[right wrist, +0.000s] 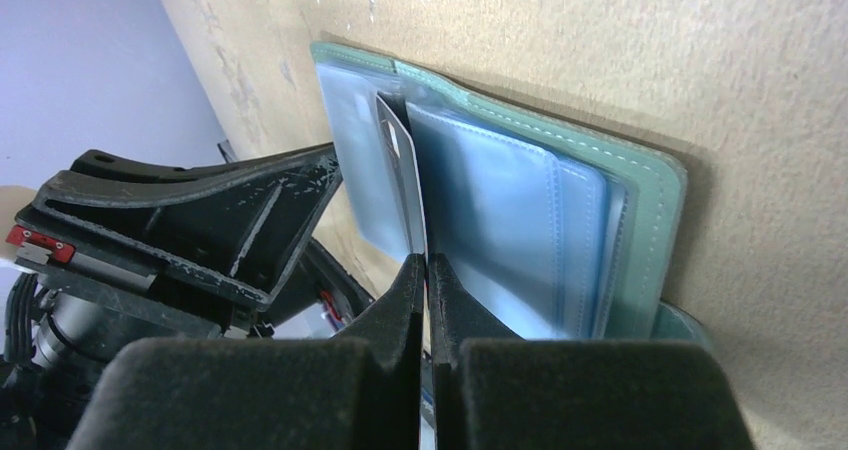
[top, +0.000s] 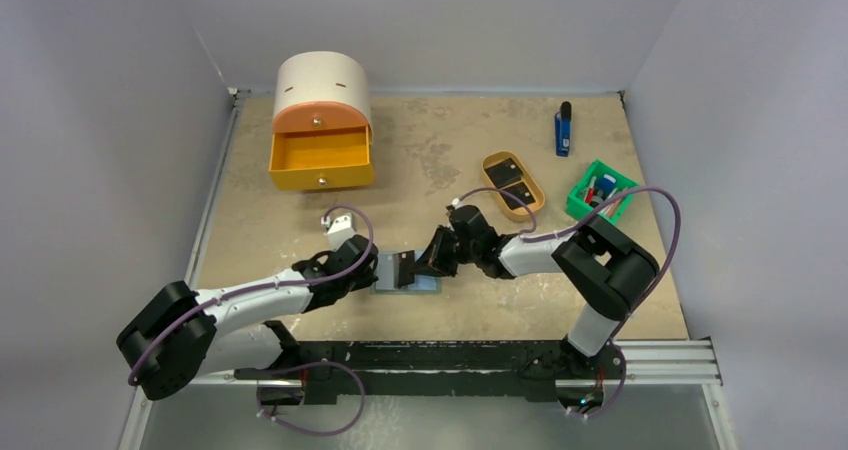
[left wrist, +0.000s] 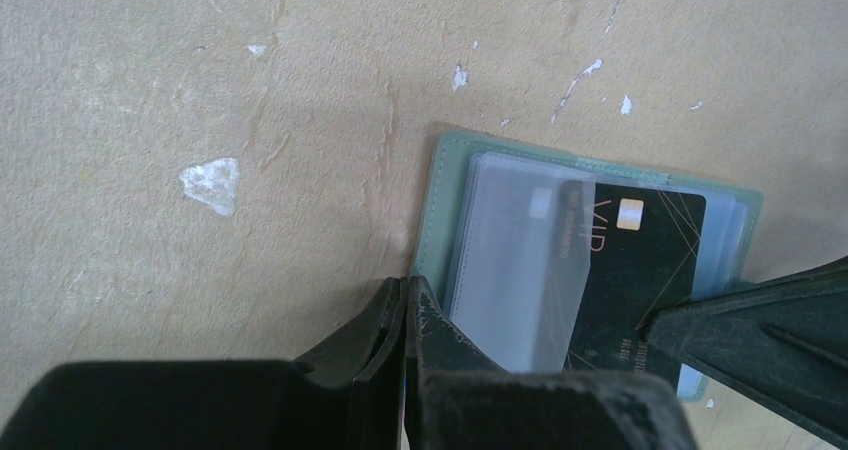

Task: Put the credit cards into the card holder
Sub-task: Insert the credit card into the card holder.

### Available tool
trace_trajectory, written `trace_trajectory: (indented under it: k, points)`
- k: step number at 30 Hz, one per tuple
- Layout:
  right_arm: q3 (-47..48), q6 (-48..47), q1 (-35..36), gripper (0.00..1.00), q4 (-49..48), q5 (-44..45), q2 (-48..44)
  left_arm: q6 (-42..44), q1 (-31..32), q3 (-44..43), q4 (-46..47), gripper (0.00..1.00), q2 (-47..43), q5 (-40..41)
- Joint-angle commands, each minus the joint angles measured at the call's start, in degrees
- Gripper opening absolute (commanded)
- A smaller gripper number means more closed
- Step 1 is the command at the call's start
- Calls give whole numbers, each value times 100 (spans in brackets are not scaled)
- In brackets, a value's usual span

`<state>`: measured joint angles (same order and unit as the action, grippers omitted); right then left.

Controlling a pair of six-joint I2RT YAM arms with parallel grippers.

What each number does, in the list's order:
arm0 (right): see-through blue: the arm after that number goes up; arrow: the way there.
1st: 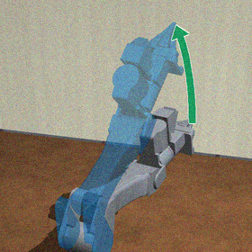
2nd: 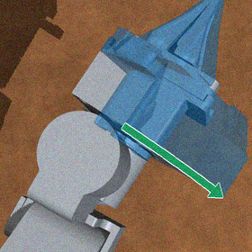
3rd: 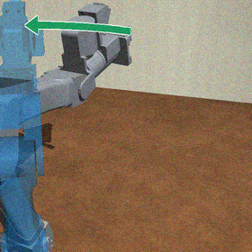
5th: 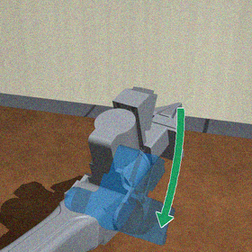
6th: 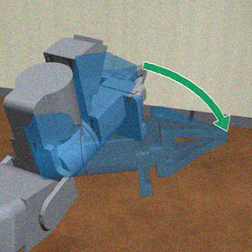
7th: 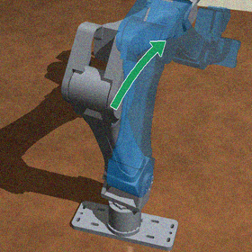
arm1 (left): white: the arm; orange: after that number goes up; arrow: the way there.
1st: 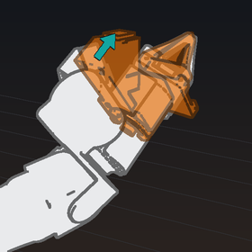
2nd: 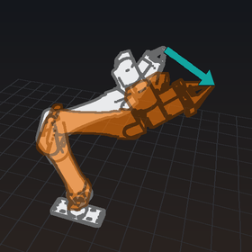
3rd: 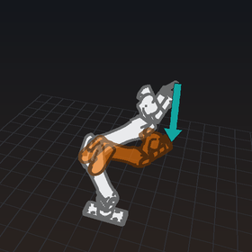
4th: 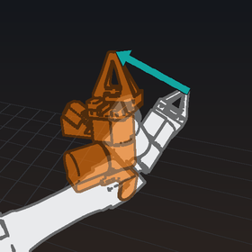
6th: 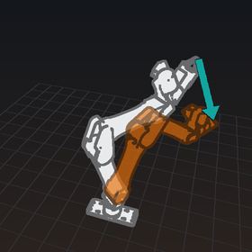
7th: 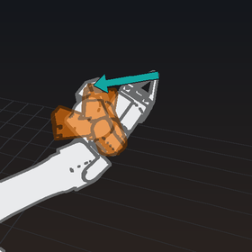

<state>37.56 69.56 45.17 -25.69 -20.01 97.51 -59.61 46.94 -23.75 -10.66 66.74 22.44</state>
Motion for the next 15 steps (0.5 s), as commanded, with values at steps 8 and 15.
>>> trace_trajectory:
  k: [8,15]
  points:
    - [467,-246,106,0,14,-120,387,-191,-6,104,292,0,15,-292]
    - [640,-523,156,0,200,-278,398,-182,-9,84,256,0,5,-240]
